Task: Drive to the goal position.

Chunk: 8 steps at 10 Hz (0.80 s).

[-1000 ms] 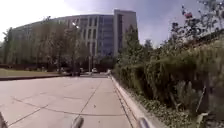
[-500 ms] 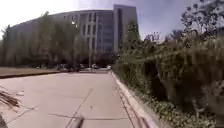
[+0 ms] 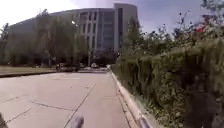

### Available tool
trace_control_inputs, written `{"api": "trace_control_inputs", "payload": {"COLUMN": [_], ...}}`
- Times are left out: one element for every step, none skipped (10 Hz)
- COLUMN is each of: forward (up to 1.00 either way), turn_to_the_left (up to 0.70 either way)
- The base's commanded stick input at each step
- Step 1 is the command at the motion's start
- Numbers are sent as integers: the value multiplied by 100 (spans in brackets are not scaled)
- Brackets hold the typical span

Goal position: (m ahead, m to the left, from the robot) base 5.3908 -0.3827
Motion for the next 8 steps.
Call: {"api": "trace_control_inputs", "payload": {"forward": [100,100,100,100,100,100,100,100], "turn_to_the_left": [0,0,0,0,0,0,0,0]}}
